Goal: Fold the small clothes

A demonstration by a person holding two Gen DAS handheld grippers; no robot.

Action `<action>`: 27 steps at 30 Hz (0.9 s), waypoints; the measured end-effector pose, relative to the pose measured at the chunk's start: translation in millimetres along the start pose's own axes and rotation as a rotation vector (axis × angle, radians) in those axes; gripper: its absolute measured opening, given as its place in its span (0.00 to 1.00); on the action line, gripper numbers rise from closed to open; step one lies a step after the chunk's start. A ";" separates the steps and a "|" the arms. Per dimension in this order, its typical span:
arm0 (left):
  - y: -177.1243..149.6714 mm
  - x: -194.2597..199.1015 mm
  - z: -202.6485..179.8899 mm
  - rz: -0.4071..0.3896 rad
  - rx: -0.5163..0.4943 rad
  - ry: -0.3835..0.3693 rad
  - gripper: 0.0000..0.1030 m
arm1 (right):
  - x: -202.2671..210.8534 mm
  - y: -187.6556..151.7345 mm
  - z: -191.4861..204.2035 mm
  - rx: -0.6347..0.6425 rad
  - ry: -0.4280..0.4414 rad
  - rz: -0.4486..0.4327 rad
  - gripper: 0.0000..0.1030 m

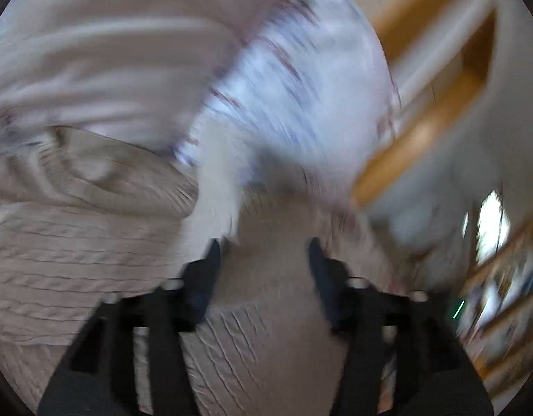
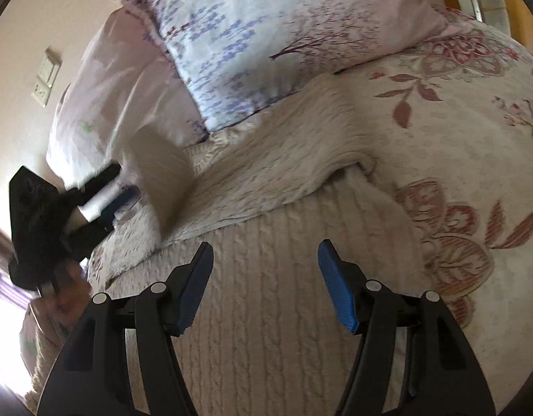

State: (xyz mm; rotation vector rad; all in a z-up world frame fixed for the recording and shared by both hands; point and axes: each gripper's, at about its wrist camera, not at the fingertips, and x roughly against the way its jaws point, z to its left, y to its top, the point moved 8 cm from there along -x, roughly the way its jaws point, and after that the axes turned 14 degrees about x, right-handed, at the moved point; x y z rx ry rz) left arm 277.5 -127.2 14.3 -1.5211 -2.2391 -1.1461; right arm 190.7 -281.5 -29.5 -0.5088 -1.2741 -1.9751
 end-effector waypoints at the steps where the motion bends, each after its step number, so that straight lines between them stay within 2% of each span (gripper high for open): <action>1: -11.6 -2.7 -5.5 0.021 -0.062 0.012 0.62 | 2.2 1.5 -2.0 -0.002 -0.003 -0.003 0.63; 3: -21.7 5.3 -3.6 0.024 -0.102 0.036 0.69 | 5.7 7.2 -2.1 0.005 -0.003 -0.012 0.63; 6: -25.5 40.2 18.6 -0.007 -0.111 0.090 0.70 | 5.1 21.1 6.2 0.021 0.040 -0.016 0.61; 7: -24.0 48.6 25.8 -0.020 -0.106 0.113 0.70 | 1.4 26.5 11.1 0.029 0.063 -0.006 0.58; 11: -27.4 117.3 88.5 -0.138 -0.063 0.308 0.70 | -20.1 40.5 18.1 0.046 0.069 0.052 0.50; 15: -43.9 168.1 138.1 -0.192 -0.002 0.459 0.69 | -48.2 47.6 10.8 0.044 0.016 0.113 0.46; 18: -61.4 186.6 165.4 -0.182 0.053 0.493 0.69 | -63.8 41.1 8.3 0.029 0.016 0.153 0.41; 20: -73.6 193.8 180.1 -0.164 0.084 0.502 0.69 | -69.2 38.8 9.0 0.044 -0.006 0.155 0.25; 21: -77.5 195.8 183.4 -0.159 0.090 0.501 0.69 | -70.5 38.5 11.4 0.069 -0.010 0.153 0.12; 23: -83.9 191.7 187.1 -0.146 0.094 0.497 0.68 | -69.7 42.0 18.6 0.110 -0.022 0.135 0.09; 27: -86.4 187.5 186.6 -0.144 0.092 0.485 0.68 | -40.2 74.8 35.3 0.187 -0.063 -0.036 0.08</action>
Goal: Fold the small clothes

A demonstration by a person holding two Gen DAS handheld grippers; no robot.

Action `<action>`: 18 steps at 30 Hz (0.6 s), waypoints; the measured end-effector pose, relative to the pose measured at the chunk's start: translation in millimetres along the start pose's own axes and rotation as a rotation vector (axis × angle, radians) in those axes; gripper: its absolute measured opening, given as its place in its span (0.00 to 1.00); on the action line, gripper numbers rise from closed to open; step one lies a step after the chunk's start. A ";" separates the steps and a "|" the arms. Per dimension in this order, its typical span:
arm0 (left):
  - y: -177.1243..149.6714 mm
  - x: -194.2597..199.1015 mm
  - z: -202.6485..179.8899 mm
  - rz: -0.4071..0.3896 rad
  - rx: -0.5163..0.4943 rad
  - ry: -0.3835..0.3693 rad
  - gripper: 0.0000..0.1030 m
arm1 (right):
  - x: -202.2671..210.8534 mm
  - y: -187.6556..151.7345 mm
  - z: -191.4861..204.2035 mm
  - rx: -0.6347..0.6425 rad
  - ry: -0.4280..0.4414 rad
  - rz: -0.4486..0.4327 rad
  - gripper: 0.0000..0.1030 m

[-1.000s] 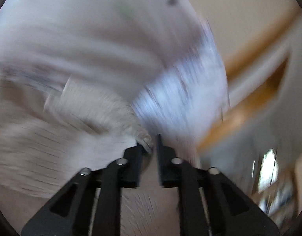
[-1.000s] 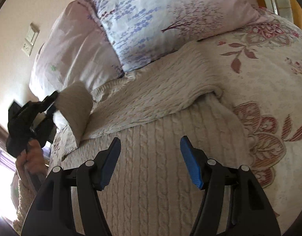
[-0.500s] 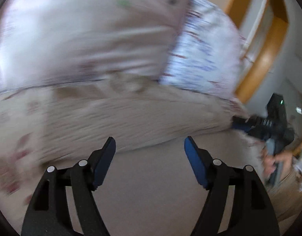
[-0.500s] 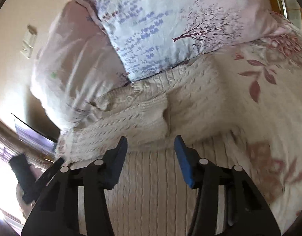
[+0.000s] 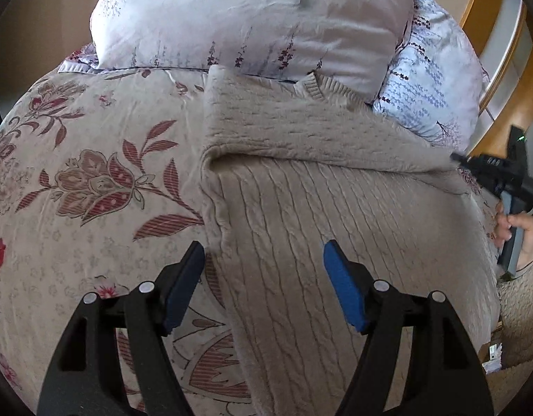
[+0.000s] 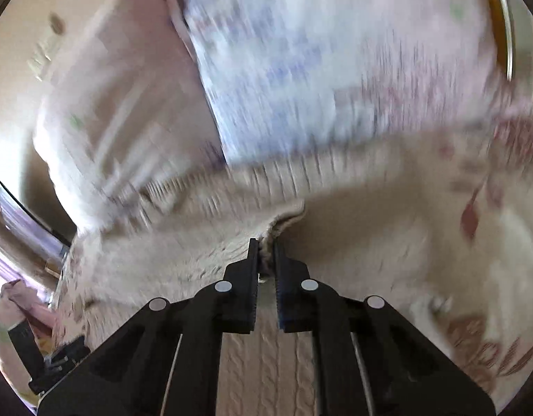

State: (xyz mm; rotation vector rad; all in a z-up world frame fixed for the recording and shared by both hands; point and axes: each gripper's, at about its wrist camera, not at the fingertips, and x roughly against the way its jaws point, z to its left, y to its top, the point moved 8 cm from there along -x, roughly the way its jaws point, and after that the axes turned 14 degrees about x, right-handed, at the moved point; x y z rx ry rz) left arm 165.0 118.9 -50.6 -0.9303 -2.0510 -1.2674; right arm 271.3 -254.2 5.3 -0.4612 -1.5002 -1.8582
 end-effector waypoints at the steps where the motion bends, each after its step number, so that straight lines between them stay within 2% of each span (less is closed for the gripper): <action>1: -0.3 0.1 0.1 -0.001 -0.001 -0.005 0.68 | 6.7 6.2 -1.0 0.005 -0.018 -0.034 0.08; 2: -1.3 -1.8 -3.0 -0.003 -0.002 -0.008 0.68 | 7.6 8.2 -3.3 0.009 -0.042 -0.042 0.08; 4: -2.4 -1.4 -4.4 -0.008 -0.007 -0.007 0.68 | -6.5 -2.2 -16.0 0.017 -0.123 0.027 0.08; 6: -4.0 -0.9 -5.5 -0.010 -0.008 -0.011 0.68 | -28.6 -24.2 -28.2 -0.021 -0.124 0.139 0.09; 7: -5.0 0.0 -5.6 -0.010 -0.004 -0.018 0.68 | -32.4 -30.0 -31.3 -0.034 -0.121 0.161 0.09; 8: -5.8 0.8 -5.6 -0.007 0.000 -0.025 0.68 | -31.2 -33.7 -32.2 -0.051 -0.111 0.152 0.11; 10: -8.7 3.6 -5.6 -0.002 0.013 -0.044 0.68 | -17.4 -32.6 -35.2 -0.085 -0.095 0.134 0.25; 11: -10.8 5.5 -5.5 0.002 0.018 -0.056 0.68 | -9.1 -31.2 -36.2 -0.101 -0.073 0.122 0.31; 12: -12.8 7.2 -5.3 0.004 0.022 -0.066 0.68 | 5.0 -29.6 -37.6 -0.117 -0.039 0.093 0.43; 13: -15.5 9.6 -5.1 0.008 0.028 -0.081 0.68 | 15.1 -29.6 -38.9 -0.121 -0.025 0.076 0.48; 18: -24.7 17.7 -3.4 0.010 0.054 -0.133 0.67 | 65.0 -54.9 -50.6 -0.150 0.041 0.056 0.48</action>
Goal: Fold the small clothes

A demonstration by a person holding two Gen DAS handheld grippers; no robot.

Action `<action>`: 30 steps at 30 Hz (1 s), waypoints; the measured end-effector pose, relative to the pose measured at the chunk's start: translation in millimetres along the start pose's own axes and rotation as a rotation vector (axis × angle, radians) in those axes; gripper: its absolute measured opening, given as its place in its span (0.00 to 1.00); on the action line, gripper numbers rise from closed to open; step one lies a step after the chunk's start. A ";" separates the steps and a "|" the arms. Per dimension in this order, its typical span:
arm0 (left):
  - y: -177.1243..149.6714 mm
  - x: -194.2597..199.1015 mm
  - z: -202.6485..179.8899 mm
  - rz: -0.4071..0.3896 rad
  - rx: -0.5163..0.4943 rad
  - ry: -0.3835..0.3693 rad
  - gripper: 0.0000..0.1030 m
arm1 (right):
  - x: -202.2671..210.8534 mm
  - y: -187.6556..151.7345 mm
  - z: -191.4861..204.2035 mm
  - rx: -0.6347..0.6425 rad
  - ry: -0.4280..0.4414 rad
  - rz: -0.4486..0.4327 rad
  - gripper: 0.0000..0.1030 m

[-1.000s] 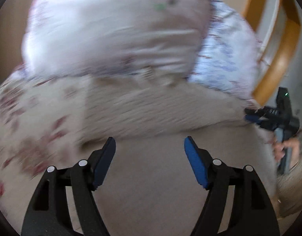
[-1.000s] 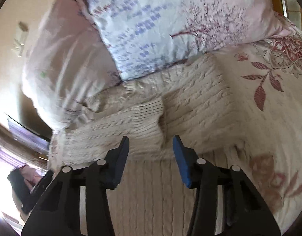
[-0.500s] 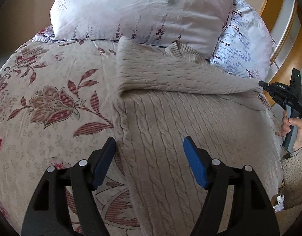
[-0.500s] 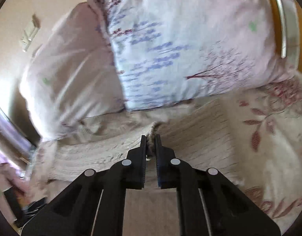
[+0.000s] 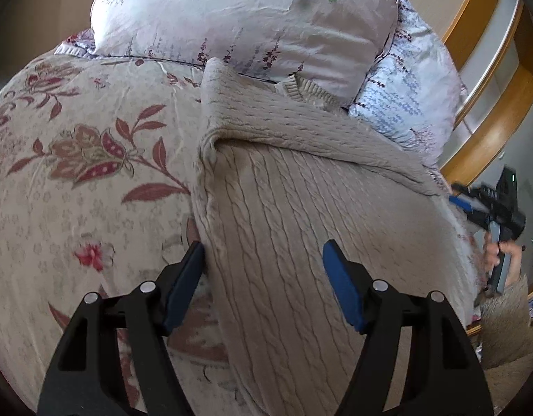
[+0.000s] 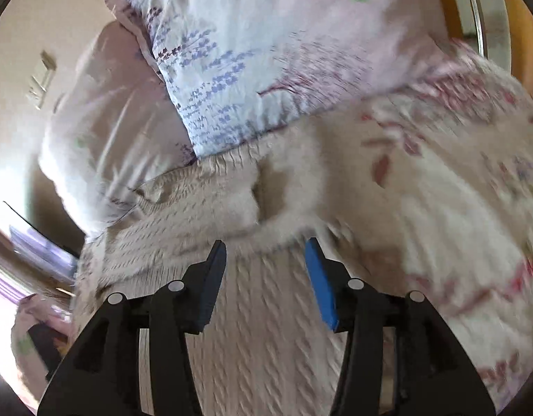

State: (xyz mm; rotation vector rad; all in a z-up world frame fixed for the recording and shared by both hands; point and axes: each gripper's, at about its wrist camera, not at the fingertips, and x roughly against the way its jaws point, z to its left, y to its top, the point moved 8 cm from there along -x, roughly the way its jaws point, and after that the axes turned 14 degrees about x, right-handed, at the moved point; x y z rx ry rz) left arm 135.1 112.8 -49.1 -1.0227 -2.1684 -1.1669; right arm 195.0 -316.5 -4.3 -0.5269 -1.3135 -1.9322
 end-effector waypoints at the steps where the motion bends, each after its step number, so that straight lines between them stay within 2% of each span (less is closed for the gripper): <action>1: -1.8 1.6 0.3 0.000 0.007 -0.009 0.66 | 6.1 -10.0 -6.6 -0.023 0.023 0.012 0.48; 8: -22.9 16.1 3.2 0.029 0.088 -0.114 0.56 | 32.2 -73.5 -34.5 -0.126 0.086 0.066 0.47; 14: -47.7 28.9 3.9 0.063 0.167 -0.222 0.43 | 46.9 -111.6 -17.9 -0.172 0.258 0.086 0.39; 20: -75.0 39.8 -7.4 0.108 0.165 -0.284 0.37 | 57.7 -137.4 7.0 -0.151 0.379 0.134 0.27; 24: -89.5 40.0 -12.9 0.151 0.161 -0.303 0.32 | 58.5 -152.6 25.8 -0.105 0.408 0.179 0.19; 28: -97.2 40.2 -15.4 0.179 0.166 -0.319 0.27 | 58.9 -156.0 31.4 -0.117 0.437 0.186 0.15; 30: -101.6 39.5 -17.8 0.197 0.157 -0.323 0.21 | 58.6 -156.9 31.8 -0.116 0.436 0.189 0.09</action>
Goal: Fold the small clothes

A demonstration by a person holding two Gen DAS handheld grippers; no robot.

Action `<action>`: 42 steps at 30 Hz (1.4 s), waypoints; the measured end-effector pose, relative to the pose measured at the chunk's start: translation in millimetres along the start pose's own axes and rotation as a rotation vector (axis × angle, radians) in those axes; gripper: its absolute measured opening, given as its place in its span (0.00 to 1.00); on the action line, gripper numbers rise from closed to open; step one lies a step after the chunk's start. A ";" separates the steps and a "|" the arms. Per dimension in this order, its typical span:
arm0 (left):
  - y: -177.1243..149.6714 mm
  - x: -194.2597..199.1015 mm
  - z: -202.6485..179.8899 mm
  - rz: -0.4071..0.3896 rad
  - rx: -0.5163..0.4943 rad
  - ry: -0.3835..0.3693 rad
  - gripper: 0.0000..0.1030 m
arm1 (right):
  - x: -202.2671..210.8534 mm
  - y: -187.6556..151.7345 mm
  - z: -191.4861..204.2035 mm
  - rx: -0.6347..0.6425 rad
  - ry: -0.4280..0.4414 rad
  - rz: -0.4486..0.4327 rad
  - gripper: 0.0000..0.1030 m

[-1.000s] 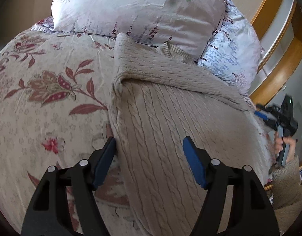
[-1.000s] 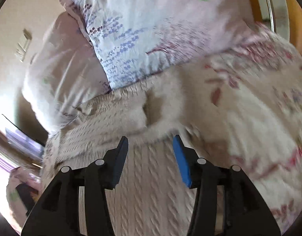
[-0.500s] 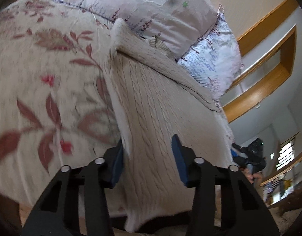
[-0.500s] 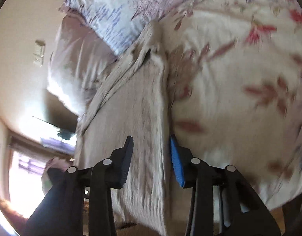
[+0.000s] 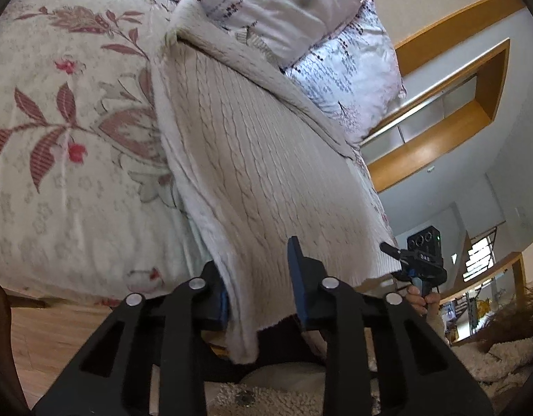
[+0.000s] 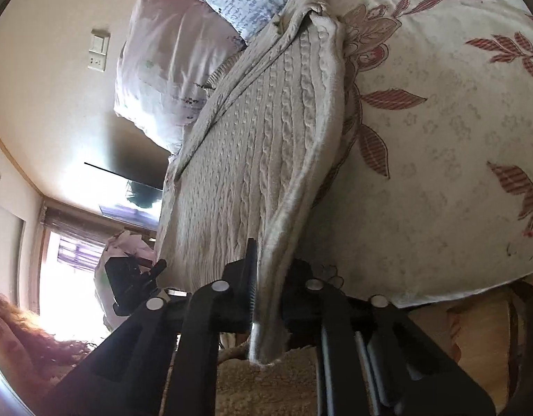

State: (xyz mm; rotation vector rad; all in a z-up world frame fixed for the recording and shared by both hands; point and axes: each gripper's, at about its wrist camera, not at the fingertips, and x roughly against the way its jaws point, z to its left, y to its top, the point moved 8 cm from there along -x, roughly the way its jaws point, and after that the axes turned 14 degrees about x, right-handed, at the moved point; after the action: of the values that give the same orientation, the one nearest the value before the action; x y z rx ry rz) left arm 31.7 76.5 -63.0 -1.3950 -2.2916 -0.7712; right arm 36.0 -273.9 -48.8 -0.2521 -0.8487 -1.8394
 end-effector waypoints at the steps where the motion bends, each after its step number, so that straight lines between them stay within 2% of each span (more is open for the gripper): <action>1: -2.2 -1.2 -0.6 0.008 -0.006 0.005 0.17 | 0.0 0.3 0.8 0.007 -0.005 0.000 0.08; 4: -6.5 -4.9 -4.3 0.022 -0.041 0.037 0.08 | 3.1 6.0 8.1 0.058 -0.031 -0.025 0.07; 7: 0.4 -0.2 -12.4 -0.007 -0.070 0.035 0.06 | 15.2 22.5 20.3 0.139 -0.068 -0.109 0.07; 14: 48.3 24.0 -32.1 -0.174 -0.130 0.088 0.05 | 38.5 64.4 40.2 0.313 -0.229 -0.280 0.07; 19: 83.0 31.4 -43.6 -0.270 -0.172 0.154 0.05 | 44.1 88.7 47.9 0.392 -0.329 -0.348 0.07; 24: 116.6 26.4 -57.2 -0.318 -0.214 0.210 0.05 | 42.2 114.8 54.4 0.449 -0.405 -0.378 0.07; 30: 163.8 17.7 -90.5 -0.408 -0.335 0.297 0.05 | 36.2 158.0 69.9 0.534 -0.508 -0.414 0.07; 32: 183.7 11.1 -99.1 -0.436 -0.374 0.332 0.05 | 33.0 172.9 71.5 0.535 -0.517 -0.429 0.07; 35: 212.6 -2.4 -99.2 -0.444 -0.353 0.348 0.05 | 23.0 198.0 65.9 0.510 -0.517 -0.439 0.07; 42: 258.7 -45.7 -71.0 -0.407 -0.201 0.349 0.05 | -21.5 233.7 14.9 0.389 -0.538 -0.384 0.07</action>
State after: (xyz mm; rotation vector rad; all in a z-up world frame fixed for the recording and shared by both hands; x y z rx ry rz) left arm 283.8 96.2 37.5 -0.7825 -2.2809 -1.2859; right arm 247.3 -295.7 52.1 -0.3609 -1.7033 -1.9304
